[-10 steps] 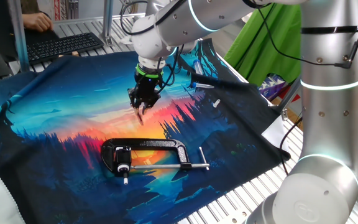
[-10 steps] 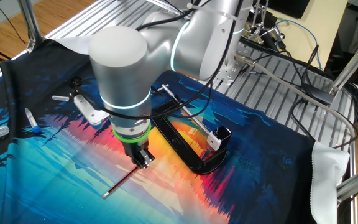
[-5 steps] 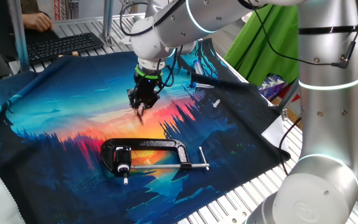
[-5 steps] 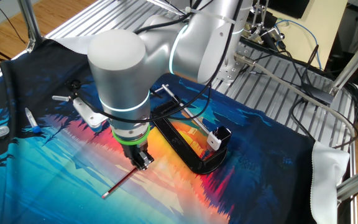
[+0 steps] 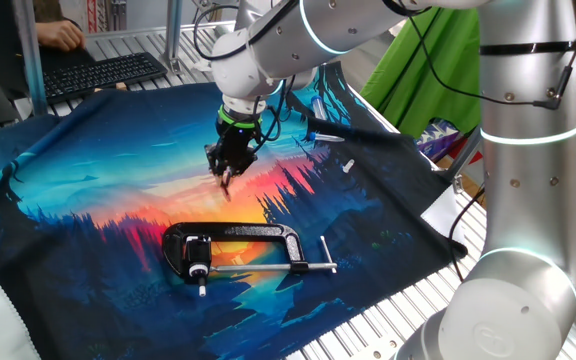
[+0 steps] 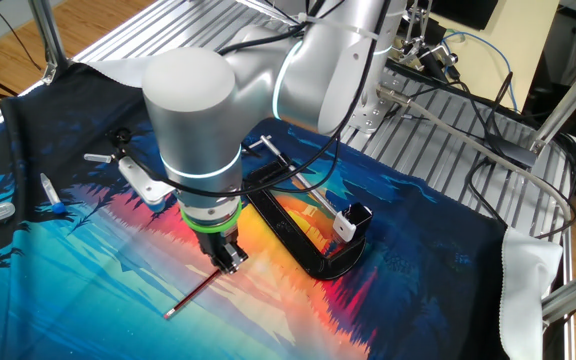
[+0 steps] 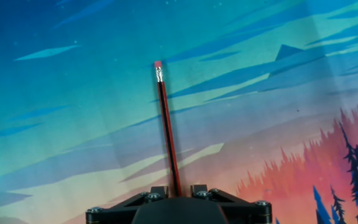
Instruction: Insert the pencil into the pencil sharpener
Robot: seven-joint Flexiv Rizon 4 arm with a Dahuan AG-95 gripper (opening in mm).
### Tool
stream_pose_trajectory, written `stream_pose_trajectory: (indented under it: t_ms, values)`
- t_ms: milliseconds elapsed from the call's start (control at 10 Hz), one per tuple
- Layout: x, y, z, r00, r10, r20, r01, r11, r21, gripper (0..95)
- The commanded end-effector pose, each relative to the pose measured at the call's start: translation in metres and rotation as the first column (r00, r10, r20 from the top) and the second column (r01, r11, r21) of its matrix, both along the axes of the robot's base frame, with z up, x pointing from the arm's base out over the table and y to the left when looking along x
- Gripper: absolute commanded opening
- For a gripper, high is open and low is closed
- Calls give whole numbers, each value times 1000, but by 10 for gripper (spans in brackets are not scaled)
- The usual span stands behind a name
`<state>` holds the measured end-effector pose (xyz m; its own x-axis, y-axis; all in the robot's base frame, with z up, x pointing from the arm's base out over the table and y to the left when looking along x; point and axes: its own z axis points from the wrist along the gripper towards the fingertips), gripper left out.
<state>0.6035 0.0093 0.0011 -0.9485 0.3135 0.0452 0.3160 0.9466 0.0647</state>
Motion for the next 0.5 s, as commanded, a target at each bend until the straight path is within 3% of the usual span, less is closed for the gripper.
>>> stream_pose_trajectory:
  t_ms: [100, 500]
  values:
    - [1, 0, -1, 1000, -2, 5, 2, 1000, 7, 0]
    - [0, 1, 2, 1000, -6, 6, 6, 1000, 15, 0]
